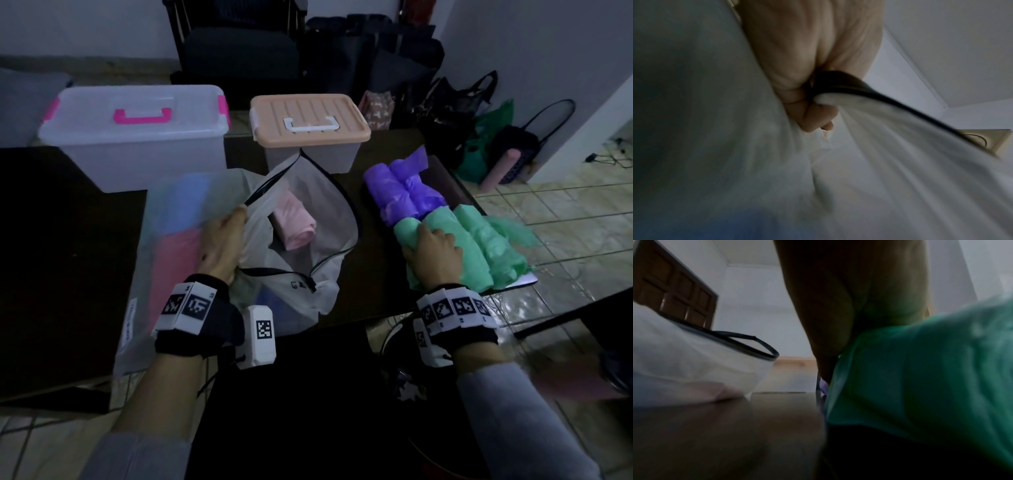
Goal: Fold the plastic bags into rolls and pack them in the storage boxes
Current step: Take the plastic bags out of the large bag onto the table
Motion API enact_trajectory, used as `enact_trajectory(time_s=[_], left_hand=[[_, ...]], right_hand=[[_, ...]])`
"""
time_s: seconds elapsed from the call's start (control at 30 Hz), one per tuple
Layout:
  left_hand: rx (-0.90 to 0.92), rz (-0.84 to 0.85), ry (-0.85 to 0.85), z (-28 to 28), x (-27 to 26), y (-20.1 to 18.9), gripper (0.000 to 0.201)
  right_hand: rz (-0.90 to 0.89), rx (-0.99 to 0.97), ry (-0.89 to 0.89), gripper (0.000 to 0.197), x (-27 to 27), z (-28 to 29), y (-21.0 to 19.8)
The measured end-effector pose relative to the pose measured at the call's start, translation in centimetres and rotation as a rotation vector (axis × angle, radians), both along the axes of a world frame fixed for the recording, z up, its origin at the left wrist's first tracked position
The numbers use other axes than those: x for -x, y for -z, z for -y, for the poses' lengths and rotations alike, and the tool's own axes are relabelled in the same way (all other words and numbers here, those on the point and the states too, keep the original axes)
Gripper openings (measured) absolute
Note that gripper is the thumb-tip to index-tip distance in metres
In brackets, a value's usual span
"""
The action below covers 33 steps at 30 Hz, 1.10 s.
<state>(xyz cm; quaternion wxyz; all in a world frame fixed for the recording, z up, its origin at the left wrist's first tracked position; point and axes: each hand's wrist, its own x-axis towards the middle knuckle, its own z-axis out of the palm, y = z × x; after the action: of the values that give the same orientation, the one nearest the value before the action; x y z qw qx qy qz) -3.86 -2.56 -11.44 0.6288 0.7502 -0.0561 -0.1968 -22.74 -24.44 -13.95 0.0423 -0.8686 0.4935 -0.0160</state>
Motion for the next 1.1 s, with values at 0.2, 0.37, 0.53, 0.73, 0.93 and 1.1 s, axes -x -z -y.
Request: enact_trajectory(time_s=[0.2, 0.37, 0.53, 0.73, 0.93, 1.1], left_hand=[[-0.031, 0.066, 0.004, 0.2, 0.0, 0.0, 0.031], [0.034, 0.035, 0.129, 1.8, 1.4, -1.6, 0.053], [-0.377, 0.592, 0.580, 5.3, 6.7, -0.8, 0.053], [-1.013, 0.554, 0.885, 6.5, 9.8, 4.1, 0.079], [-0.785, 0.311, 0.882, 6.2, 7.6, 2.9, 0.064], [-0.427, 0.355, 0.315, 3.2, 1.3, -4.0, 0.031]], right_hand=[[0.045, 0.113, -0.012, 0.057, 0.1, 0.0, 0.5], [0.144, 0.042, -0.097, 0.059, -0.8, 1.2, -0.2], [0.002, -0.037, -0.209, 0.051, -1.4, 2.5, 0.4], [0.032, -0.110, -0.207, 0.049, -1.6, 2.5, 1.0], [0.012, -0.105, -0.202, 0.050, -1.6, 2.6, 1.2], [0.008, -0.108, -0.201, 0.050, -1.6, 2.6, 1.3]])
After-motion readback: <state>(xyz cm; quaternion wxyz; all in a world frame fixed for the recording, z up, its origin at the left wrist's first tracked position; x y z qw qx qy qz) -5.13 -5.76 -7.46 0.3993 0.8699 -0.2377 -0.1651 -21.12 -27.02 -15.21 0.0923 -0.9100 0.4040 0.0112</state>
